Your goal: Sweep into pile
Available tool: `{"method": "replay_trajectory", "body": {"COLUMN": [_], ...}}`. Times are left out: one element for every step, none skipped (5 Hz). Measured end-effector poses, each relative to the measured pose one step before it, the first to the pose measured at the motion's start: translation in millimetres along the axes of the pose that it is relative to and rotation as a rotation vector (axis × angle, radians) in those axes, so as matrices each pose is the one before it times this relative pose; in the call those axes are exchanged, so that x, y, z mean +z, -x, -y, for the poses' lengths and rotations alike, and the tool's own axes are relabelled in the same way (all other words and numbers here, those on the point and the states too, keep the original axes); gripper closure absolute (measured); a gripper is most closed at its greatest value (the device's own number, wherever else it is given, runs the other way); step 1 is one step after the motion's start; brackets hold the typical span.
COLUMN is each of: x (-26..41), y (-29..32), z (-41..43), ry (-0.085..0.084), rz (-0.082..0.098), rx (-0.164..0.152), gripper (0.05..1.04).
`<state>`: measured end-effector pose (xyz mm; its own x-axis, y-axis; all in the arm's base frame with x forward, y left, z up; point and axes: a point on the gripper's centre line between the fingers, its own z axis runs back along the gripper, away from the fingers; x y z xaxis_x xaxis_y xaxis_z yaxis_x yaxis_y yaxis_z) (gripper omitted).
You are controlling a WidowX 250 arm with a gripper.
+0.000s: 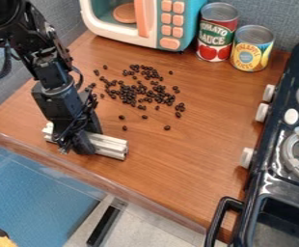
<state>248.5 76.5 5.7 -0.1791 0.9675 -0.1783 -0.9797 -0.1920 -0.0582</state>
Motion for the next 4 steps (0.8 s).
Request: {"method": "replay_trajectory", "body": {"x": [-1.87, -1.29, -3.13, -2.78], "y": [-0.13, -0.96, -1.52, -1.46], "z": [9.13, 19.37, 24.65, 24.16], "ry": [0.0069, 0.0178, 0.0201, 0.0271], "rz": [0.0083, 0.0079, 0.0103, 0.0161], "rx": [0.0042, 0.0237, 0.0257, 0.02], "gripper": [0.698, 0.698, 0.698, 0.698]}}
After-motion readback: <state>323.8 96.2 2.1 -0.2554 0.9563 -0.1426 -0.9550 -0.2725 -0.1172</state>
